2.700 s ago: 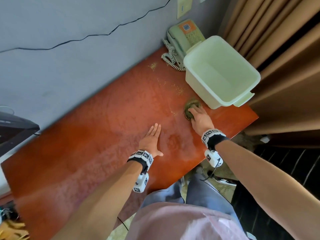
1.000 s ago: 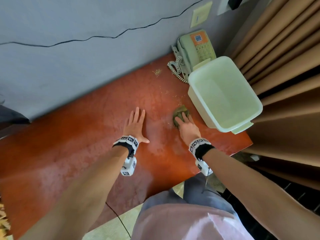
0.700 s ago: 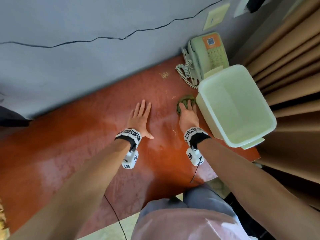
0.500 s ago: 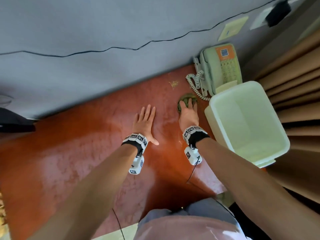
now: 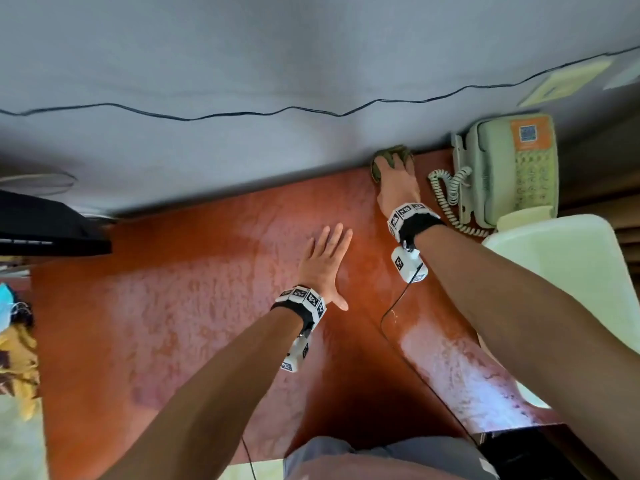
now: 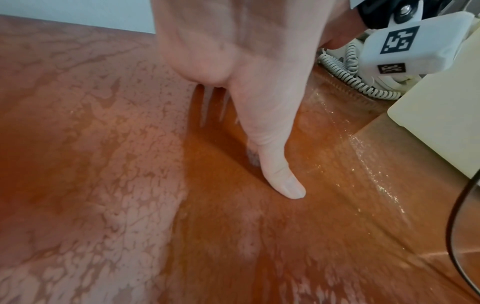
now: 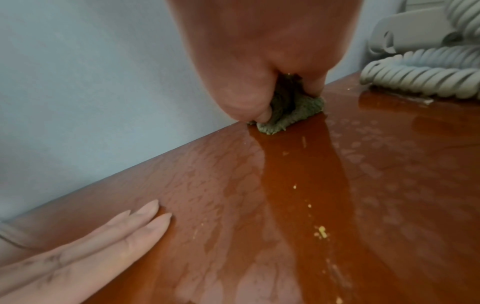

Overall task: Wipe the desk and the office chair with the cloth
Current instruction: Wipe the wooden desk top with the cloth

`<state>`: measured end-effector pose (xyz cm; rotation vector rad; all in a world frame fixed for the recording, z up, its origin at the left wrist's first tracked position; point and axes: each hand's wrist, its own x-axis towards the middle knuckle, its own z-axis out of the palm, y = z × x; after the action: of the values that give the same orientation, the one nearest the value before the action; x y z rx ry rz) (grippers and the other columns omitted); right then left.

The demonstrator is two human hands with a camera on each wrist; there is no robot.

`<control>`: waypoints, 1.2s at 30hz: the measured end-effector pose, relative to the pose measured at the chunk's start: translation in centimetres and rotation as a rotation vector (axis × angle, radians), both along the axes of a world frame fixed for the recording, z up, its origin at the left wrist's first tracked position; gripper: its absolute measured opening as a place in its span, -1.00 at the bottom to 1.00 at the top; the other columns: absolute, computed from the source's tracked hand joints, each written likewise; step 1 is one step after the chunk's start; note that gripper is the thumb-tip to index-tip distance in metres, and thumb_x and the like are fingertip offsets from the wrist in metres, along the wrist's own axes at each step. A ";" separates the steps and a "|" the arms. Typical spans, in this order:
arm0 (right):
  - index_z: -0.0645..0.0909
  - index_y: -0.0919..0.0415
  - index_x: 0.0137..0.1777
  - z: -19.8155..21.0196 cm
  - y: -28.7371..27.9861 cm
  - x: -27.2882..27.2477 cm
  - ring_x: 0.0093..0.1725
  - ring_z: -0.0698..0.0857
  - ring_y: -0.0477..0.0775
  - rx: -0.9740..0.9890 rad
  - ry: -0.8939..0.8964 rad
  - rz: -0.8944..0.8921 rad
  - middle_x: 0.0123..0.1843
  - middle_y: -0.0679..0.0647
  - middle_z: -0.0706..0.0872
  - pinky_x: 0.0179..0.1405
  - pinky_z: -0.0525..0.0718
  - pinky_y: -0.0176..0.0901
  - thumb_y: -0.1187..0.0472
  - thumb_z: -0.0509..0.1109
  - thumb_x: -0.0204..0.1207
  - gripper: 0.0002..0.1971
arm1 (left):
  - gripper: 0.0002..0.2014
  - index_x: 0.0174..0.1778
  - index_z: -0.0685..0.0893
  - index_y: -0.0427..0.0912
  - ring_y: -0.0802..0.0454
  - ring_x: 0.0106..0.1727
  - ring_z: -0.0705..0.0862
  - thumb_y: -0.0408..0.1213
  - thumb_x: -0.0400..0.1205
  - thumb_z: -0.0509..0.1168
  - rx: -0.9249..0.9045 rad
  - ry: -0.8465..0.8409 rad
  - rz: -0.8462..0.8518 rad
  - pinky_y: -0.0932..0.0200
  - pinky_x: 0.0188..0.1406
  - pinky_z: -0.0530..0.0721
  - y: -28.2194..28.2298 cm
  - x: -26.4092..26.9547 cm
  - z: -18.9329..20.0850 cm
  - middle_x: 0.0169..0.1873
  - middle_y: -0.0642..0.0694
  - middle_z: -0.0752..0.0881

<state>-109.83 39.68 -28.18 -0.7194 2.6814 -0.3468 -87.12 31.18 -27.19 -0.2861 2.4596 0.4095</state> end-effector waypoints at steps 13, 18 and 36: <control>0.58 0.14 0.37 3.3 6.7 8.2 0.25 0.72 0.36 -0.024 -0.092 0.030 0.28 0.17 0.75 0.24 0.74 0.20 0.45 0.35 0.54 -0.59 | 0.67 0.78 -0.47 -0.04 -0.17 0.81 -0.37 0.27 0.14 0.74 -0.126 -0.110 -0.045 -0.24 0.81 -0.18 1.2 -1.0 1.8 0.77 -0.07 -0.46; 0.51 0.11 0.43 2.9 12.5 14.0 0.41 0.63 0.38 0.021 -0.155 -0.128 0.46 0.15 0.65 0.33 0.69 0.21 0.41 0.32 0.60 -0.58 | 0.60 0.78 -0.44 -0.12 -0.24 0.83 -0.22 0.31 0.23 0.69 -0.183 -0.139 -0.073 -0.21 0.82 -0.10 2.2 -0.6 2.8 0.80 -0.09 -0.38; -0.11 -0.21 0.81 -0.1 21.0 29.5 0.83 -0.18 0.21 0.233 -0.291 0.089 0.86 -0.01 -0.14 0.49 0.65 0.12 0.49 0.24 0.68 -0.09 | 0.50 0.82 -0.35 -0.07 -0.21 0.84 -0.14 0.36 0.30 0.62 -0.159 -0.080 -0.143 -0.20 0.81 -0.03 2.0 1.9 2.1 0.82 -0.01 -0.28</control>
<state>-80.34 60.71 -28.24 -0.6592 2.3566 -0.1026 -85.18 33.22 -25.05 -0.1871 2.4185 0.1393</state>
